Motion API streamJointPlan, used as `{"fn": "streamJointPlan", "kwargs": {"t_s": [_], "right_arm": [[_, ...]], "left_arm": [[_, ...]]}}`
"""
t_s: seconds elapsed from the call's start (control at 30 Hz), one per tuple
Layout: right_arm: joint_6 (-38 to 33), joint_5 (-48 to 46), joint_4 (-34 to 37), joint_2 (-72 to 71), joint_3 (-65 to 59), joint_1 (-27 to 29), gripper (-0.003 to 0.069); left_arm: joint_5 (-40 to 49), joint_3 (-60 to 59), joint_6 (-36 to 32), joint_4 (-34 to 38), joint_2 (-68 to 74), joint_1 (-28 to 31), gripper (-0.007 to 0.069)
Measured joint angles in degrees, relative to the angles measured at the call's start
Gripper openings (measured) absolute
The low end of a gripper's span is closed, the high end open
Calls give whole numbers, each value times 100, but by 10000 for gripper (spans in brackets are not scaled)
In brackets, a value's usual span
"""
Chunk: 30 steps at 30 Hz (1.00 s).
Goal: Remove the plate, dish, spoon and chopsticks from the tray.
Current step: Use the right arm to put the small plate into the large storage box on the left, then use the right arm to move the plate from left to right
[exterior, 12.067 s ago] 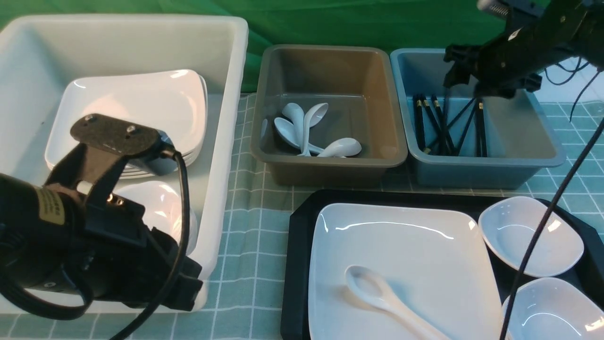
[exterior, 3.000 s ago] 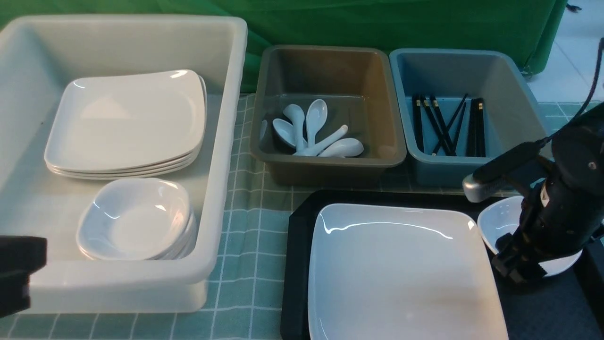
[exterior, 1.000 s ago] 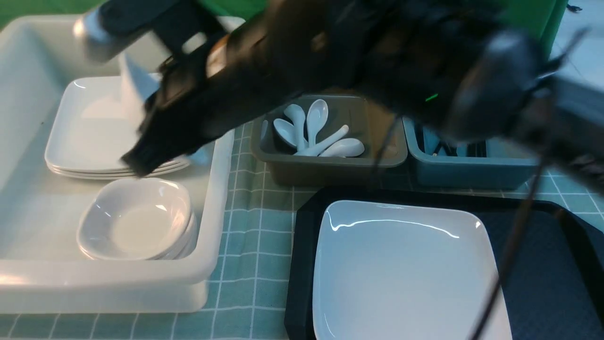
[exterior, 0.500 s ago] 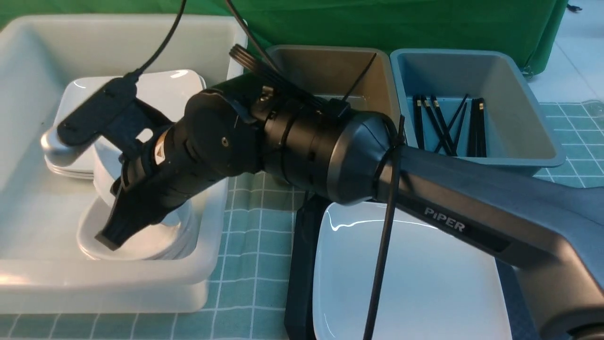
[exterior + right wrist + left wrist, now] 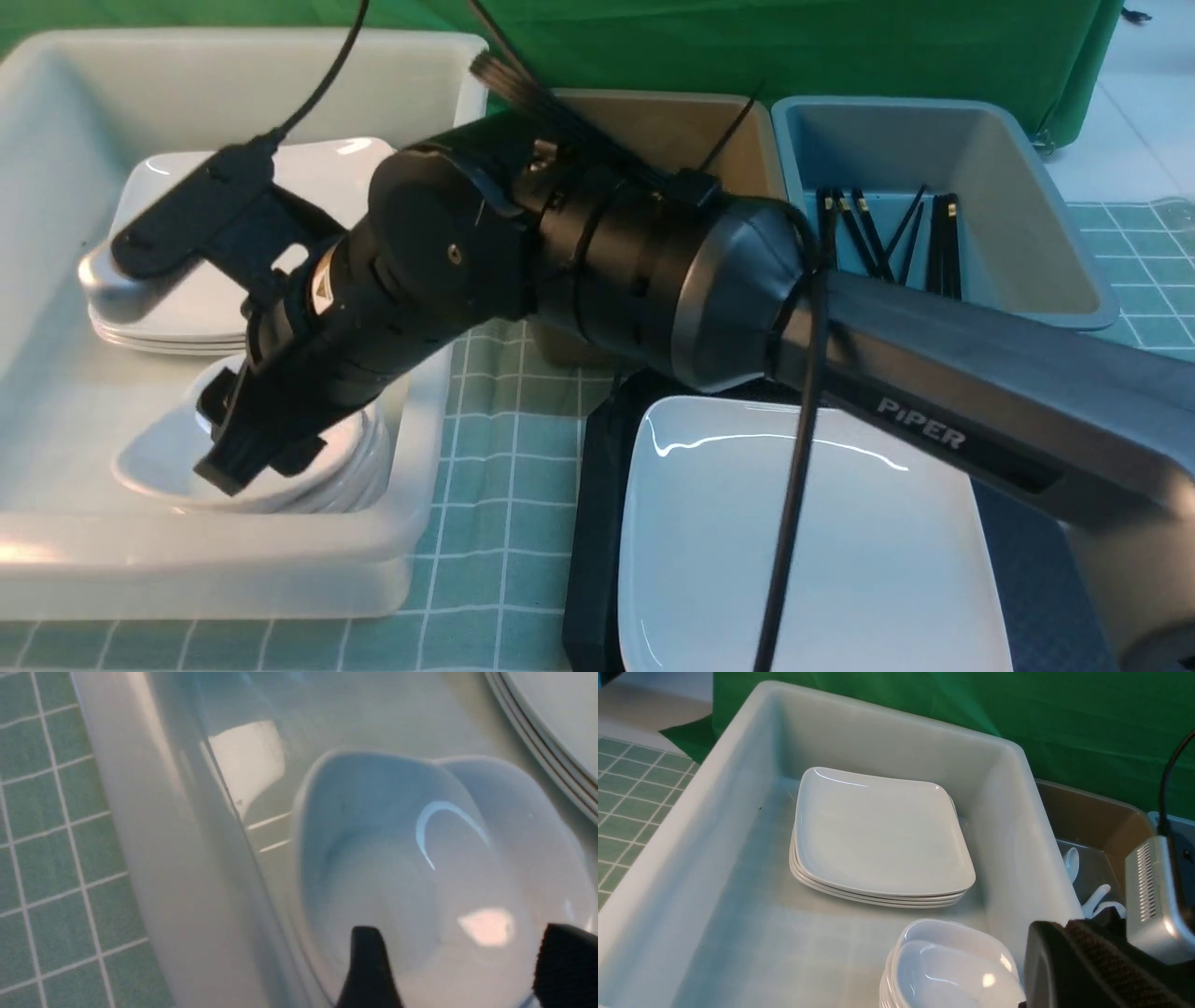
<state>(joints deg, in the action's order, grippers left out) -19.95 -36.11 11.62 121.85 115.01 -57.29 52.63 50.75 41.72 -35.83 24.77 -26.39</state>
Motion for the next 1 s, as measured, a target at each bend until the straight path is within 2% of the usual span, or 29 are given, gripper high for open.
{"fn": "streamJointPlan", "kwargs": {"t_s": [0.2,0.27,0.37,0.43,0.47,0.5,0.53,0.57,0.63,0.67,0.7,0.8,0.9,1.0], "right_arm": [[367,-291,-96,-502,0,0,484],[461,-579,-492,-806,0,6,456],[878,-1415,-1446,-1438,0,186,258],[1092,-2107,-2167,-1917,0,494,98],[1105,-2169,-2212,-1961,0,530,90],[1182,-2645,-2446,-2305,0,862,46],[1194,-2752,-2509,-2386,0,954,40],[1298,-2880,-2592,-2784,-141,1411,22],[1371,-2880,-2617,-3011,-285,1687,18],[1483,-2880,-2563,-3427,-660,2202,17],[1496,-2880,-2550,-3474,-712,2260,17],[1535,-2880,-2364,-4340,-1918,3244,17],[1554,-2854,-2303,-4993,-3115,3834,17],[1611,-2736,-2260,-5908,-4412,4266,17]], "left_arm": [[0,0,-128,-5,0,0,10],[0,0,-251,1,12,0,10],[25,0,-699,139,166,0,10],[63,40,-992,468,473,0,10],[63,50,-992,513,508,0,10],[69,114,-1398,1032,913,0,10],[64,123,-1398,1098,964,0,10],[56,209,-1913,1770,1474,0,10],[56,250,-2128,2175,1715,0,10],[56,375,-2663,2814,2255,0,10],[56,390,-2722,2963,2314,0,10],[61,792,-3772,4043,3402,0,10],[128,1180,-4245,4389,4123,-136,10],[112,1583,-4374,4456,4862,-575,10]]}}
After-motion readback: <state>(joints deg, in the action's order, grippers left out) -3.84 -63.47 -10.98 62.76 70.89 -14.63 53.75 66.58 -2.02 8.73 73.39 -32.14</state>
